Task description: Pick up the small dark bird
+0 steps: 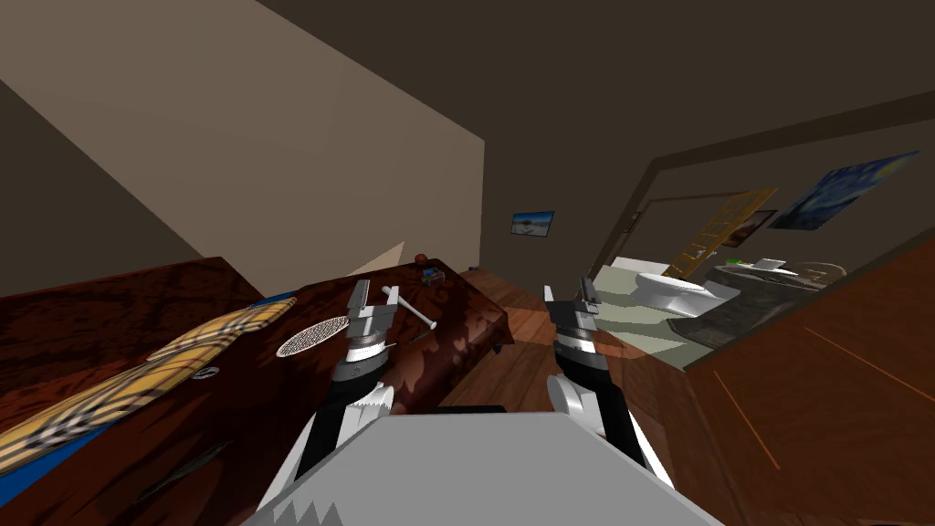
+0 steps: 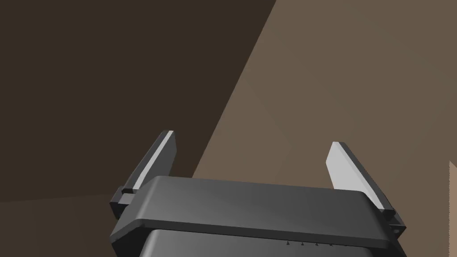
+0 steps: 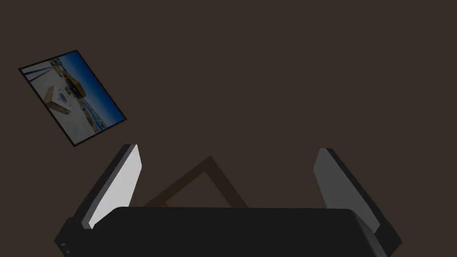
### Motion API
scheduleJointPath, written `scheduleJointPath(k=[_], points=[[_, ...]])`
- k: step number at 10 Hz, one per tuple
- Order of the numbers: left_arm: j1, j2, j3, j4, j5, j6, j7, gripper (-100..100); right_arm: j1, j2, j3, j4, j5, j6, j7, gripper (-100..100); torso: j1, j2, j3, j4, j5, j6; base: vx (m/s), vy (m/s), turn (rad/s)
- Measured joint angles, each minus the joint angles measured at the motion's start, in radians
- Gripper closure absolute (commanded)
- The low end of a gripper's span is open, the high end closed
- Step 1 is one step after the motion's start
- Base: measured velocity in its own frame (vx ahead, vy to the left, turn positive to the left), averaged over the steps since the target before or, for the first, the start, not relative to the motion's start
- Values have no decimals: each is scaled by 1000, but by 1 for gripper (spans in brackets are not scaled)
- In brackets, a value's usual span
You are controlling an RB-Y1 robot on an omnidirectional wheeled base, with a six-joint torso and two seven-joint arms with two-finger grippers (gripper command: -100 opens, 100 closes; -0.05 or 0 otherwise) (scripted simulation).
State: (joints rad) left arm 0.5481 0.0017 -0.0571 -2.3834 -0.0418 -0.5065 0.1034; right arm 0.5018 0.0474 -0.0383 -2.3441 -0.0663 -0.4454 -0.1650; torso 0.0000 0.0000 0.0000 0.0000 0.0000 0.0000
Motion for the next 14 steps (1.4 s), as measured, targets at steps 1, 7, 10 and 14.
scheduleJointPath(k=[1, 7, 10, 14], points=[[-1, 27, 7, 12, 7, 7, 3, -100, 0, 0, 0, 0, 0, 0, 0, 0, 0, 0, 0, 0, 0, 0, 17, -13, 32], [-21, 136, 48, 122, 59, 107, 14, -100, 0, 0, 0, 0, 0, 0, 0, 0, 0, -1, -1, 0, 0, 0, 16, -15, 34], [-33, 178, 82, 203, 99, 155, 23, -100, 0, 0, 0, 0, 0, 0, 0, 0, 0, -2, -1, 0, 0, 0, 23, -14, 66], [-36, 232, 131, 315, 160, 226, 40, -100, 0, 0, 0, 0, 0, 0, 0, 0, 0, -1, -1, 0, 0, 0, 21, -13, 46]])
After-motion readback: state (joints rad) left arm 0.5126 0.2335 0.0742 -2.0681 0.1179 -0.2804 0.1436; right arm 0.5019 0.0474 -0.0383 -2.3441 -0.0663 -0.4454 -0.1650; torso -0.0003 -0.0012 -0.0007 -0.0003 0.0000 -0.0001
